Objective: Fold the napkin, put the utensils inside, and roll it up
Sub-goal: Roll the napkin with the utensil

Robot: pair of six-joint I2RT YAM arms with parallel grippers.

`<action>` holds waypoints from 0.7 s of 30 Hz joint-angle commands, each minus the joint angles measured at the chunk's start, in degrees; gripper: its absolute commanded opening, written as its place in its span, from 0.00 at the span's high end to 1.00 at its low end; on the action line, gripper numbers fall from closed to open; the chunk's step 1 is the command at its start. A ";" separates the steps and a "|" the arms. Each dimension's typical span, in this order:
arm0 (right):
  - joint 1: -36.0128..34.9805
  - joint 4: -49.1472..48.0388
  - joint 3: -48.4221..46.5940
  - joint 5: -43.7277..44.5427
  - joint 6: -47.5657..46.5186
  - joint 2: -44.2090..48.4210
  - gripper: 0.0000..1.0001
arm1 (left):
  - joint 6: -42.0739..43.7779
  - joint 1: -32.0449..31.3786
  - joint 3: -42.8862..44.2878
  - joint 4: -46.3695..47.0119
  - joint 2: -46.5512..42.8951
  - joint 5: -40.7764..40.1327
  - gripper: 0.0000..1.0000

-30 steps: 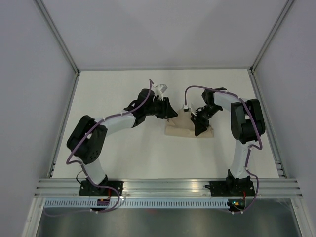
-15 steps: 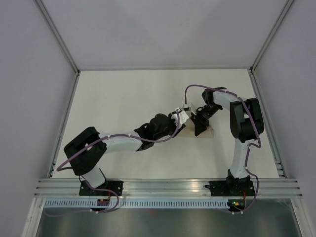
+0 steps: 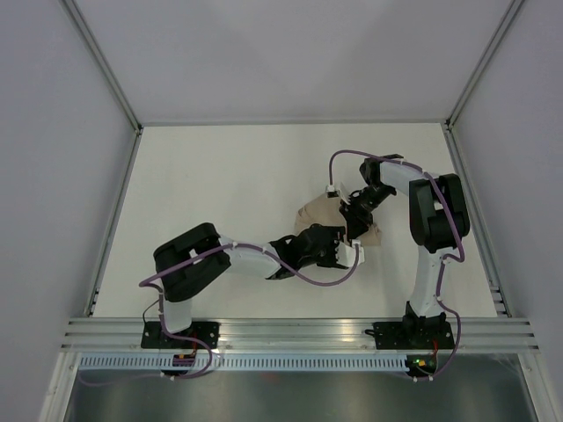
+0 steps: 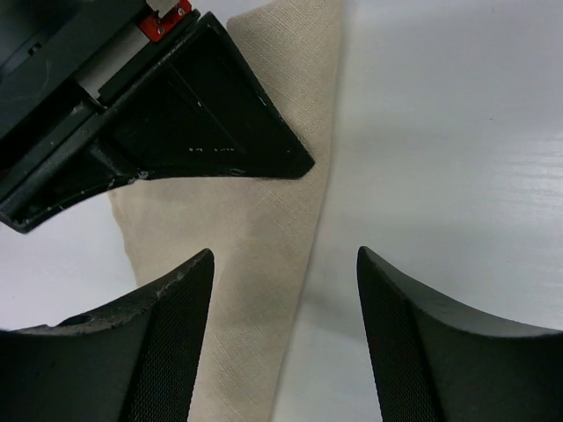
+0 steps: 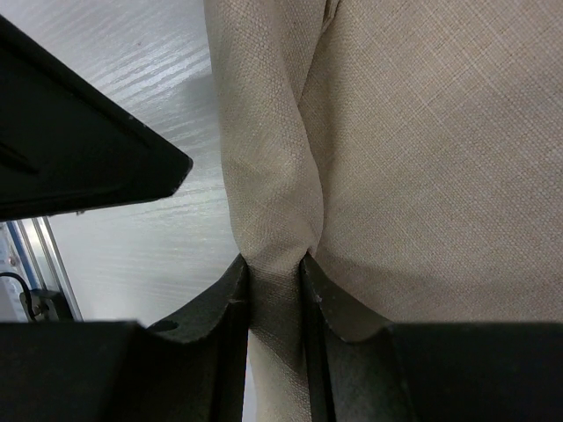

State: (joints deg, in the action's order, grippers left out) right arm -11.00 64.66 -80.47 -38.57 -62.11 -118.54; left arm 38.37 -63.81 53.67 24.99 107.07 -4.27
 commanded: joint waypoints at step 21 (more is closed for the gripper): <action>0.72 -6.30 1.80 8.42 -1.09 -4.68 0.95 | 8.04 4.92 13.39 -19.36 6.93 11.48 0.34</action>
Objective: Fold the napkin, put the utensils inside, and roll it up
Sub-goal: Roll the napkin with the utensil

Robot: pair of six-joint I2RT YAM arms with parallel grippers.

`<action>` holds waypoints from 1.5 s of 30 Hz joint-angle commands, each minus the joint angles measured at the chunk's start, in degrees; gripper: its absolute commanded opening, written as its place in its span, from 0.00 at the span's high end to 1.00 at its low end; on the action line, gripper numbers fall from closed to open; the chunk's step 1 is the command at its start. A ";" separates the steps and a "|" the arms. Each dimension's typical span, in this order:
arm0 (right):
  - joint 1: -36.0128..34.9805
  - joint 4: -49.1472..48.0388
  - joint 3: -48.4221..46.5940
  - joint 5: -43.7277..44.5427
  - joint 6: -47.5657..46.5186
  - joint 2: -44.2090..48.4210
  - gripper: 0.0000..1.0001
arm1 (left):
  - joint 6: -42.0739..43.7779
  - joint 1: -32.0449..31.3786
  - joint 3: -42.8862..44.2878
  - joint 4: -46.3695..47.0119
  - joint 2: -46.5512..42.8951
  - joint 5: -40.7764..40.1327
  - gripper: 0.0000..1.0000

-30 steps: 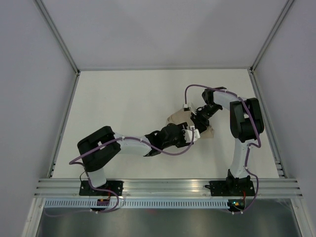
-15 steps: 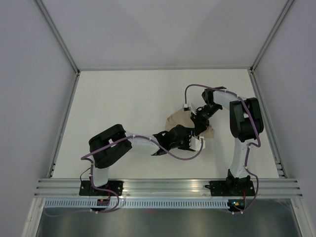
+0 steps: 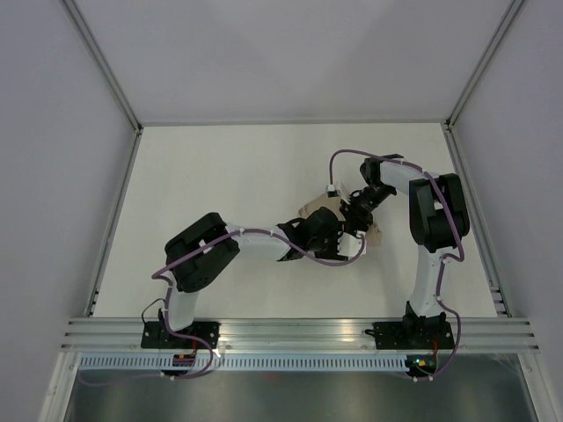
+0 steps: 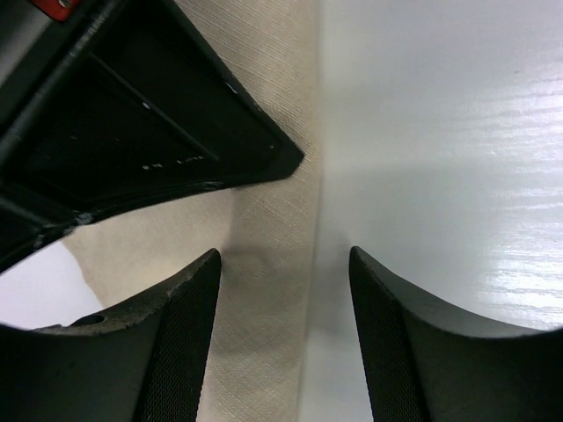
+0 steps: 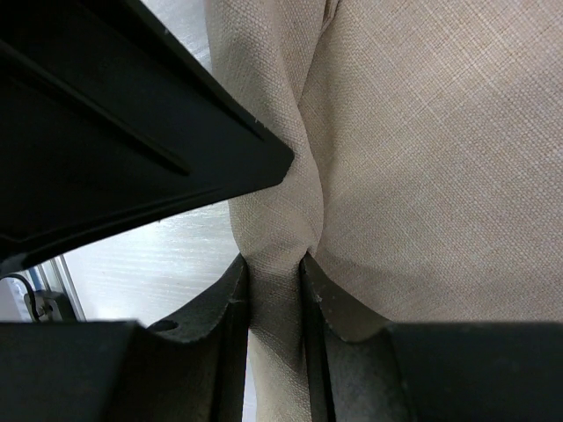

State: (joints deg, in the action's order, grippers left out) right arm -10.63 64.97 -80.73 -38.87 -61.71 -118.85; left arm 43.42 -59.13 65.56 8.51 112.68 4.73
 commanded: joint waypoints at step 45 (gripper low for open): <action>9.30 -21.01 -9.36 1.97 23.56 3.18 0.35 | -16.86 7.36 26.98 -39.88 15.81 12.50 0.98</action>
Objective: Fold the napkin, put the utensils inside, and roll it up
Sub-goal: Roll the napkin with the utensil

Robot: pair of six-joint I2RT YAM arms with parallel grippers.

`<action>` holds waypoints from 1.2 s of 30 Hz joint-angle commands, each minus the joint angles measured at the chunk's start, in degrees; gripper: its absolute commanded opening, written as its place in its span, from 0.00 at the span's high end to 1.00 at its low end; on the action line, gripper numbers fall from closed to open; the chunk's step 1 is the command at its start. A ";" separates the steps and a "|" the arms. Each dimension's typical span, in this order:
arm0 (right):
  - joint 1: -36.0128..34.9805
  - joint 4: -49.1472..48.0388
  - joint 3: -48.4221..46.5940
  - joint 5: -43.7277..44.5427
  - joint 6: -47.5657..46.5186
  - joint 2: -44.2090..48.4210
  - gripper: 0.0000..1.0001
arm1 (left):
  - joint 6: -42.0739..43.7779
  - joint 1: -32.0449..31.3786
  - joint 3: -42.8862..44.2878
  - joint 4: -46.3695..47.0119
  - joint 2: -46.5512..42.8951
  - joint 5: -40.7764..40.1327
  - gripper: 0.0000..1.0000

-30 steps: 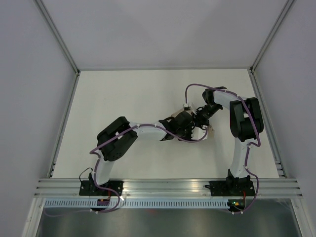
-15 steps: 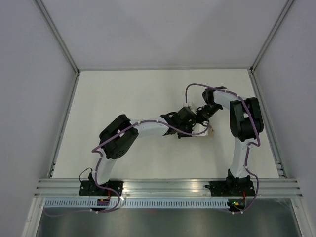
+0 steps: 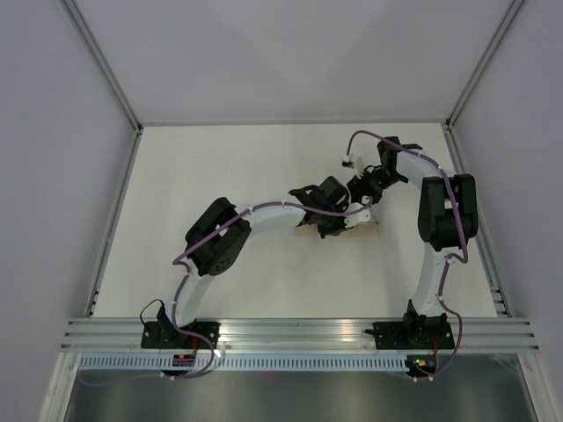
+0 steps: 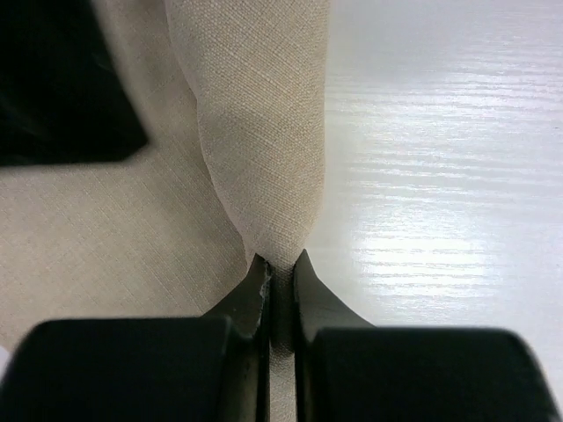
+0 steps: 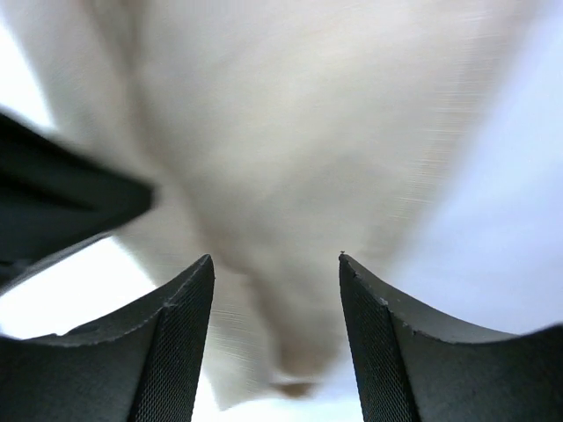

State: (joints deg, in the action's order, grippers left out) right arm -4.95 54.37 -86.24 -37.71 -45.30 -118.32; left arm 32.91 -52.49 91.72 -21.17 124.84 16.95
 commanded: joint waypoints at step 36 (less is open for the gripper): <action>-4.54 -19.84 17.04 -12.02 -1.78 24.00 0.37 | -27.37 11.62 -16.40 -19.70 2.16 23.20 0.98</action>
State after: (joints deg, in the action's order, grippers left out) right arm -9.87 32.67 -73.21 -44.66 -37.36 -98.83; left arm 6.50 -39.62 79.70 -26.89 119.68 38.83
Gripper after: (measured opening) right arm 0.637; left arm 0.071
